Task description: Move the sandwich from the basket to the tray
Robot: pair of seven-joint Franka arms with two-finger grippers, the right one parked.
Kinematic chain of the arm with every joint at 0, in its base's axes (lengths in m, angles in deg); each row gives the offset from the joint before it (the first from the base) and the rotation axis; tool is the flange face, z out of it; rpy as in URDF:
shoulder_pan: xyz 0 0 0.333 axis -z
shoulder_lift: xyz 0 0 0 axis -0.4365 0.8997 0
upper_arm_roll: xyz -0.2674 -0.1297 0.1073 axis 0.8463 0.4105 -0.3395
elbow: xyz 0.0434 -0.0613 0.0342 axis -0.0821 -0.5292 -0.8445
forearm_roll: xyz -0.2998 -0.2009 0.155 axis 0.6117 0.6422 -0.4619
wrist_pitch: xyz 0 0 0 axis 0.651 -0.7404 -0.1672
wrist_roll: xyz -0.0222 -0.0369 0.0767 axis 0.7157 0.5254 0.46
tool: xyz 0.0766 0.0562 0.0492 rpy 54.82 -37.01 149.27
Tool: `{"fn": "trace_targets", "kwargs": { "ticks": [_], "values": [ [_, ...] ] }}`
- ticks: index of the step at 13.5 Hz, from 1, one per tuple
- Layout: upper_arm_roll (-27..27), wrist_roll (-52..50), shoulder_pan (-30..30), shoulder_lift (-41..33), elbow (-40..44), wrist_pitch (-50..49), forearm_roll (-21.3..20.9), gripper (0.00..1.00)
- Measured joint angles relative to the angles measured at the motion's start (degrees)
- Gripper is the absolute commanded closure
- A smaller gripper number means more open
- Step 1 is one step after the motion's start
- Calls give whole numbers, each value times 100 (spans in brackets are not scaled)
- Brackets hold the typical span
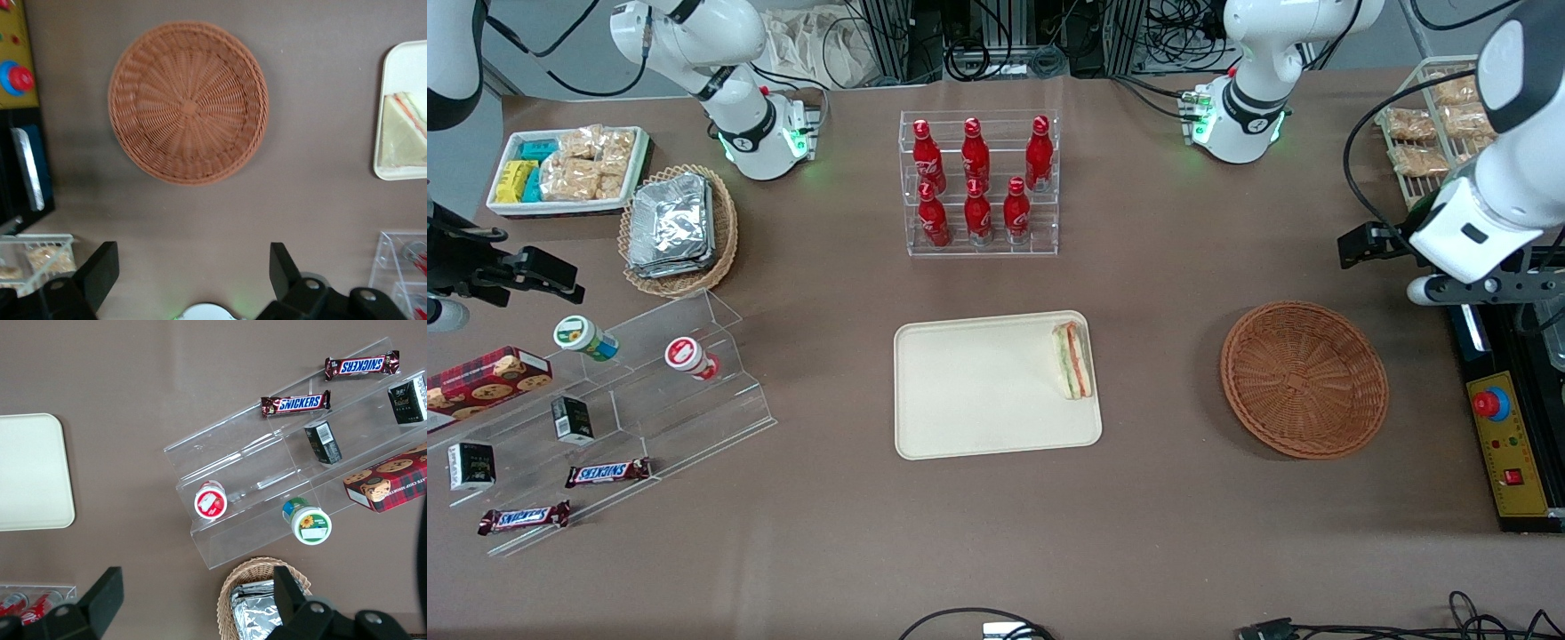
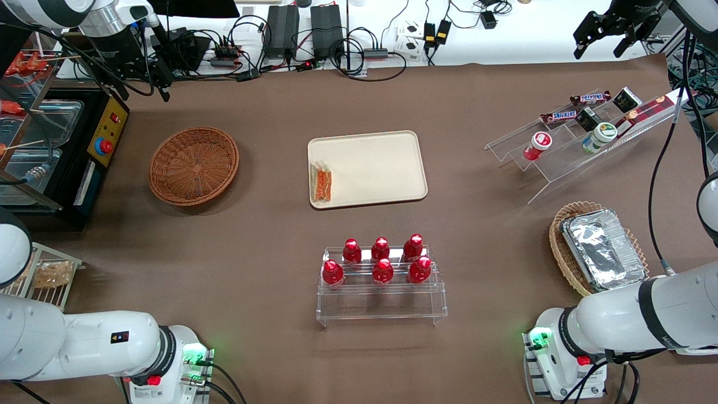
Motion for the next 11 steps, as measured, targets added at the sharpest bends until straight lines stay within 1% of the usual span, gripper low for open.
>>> {"fn": "trace_targets", "kwargs": {
  "ticks": [2,11],
  "values": [
    [1,0,95,-28,21,82,-79,0],
    [-16,-3,80,18,25,112,-80,0]
  ]
}}
